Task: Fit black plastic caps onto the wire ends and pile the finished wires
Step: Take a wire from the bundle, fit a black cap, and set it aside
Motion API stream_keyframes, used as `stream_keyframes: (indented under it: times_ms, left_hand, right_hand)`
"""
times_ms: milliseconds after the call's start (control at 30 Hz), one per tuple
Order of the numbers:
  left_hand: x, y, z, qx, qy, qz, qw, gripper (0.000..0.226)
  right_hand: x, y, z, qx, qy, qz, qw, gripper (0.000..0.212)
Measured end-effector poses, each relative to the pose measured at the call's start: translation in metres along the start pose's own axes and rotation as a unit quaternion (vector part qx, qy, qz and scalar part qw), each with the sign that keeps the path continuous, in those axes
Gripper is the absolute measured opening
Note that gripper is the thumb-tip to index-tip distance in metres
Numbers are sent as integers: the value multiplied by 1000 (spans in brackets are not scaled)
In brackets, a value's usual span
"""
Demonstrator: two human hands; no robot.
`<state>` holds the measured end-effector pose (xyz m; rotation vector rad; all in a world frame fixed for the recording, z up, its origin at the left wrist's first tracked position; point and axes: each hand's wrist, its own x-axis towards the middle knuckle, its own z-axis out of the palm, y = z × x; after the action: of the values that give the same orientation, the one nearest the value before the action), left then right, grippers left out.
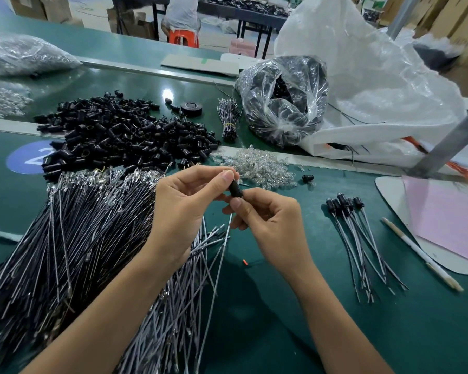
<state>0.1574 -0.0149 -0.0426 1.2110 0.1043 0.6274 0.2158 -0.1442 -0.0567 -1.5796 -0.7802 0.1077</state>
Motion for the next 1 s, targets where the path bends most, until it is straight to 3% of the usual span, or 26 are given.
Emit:
stream_keyframes:
  times_ms: [133, 533, 767, 1000]
  left_hand:
    - [-1, 0, 1, 15, 4, 10, 1000, 15]
    - [-1, 2, -4, -29, -47, -40, 998, 8]
    - [-2, 1, -2, -2, -46, -12, 999, 16]
    - [-3, 1, 1, -23, -62, -37, 997, 22]
  right_hand:
    - [-2, 1, 1, -12, 7, -7, 1000, 8]
    - [-1, -4, -1, 88, -73, 49, 992, 16]
    - [2, -4, -1, 103, -60, 55, 991, 20]
    - [2, -4, -1, 103, -54, 49, 992, 23]
